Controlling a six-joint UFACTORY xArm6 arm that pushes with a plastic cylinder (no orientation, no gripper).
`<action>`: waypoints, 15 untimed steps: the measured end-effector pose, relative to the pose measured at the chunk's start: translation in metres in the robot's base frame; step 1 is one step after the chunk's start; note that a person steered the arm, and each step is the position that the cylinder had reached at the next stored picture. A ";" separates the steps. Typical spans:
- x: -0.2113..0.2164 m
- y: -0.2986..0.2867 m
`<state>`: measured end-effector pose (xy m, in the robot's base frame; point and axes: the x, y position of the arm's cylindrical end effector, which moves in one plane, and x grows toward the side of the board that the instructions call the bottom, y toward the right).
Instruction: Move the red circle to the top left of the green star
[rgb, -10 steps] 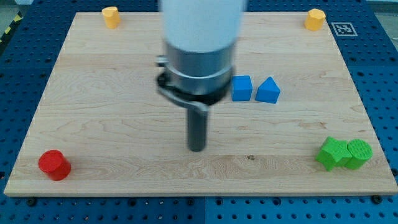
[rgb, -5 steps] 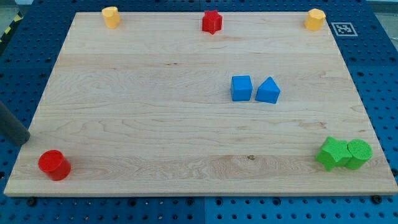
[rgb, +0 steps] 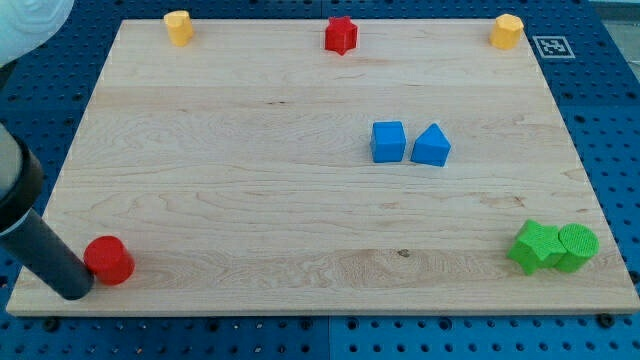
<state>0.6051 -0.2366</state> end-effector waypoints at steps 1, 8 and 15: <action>-0.012 -0.001; -0.033 0.056; -0.112 0.244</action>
<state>0.4933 0.0071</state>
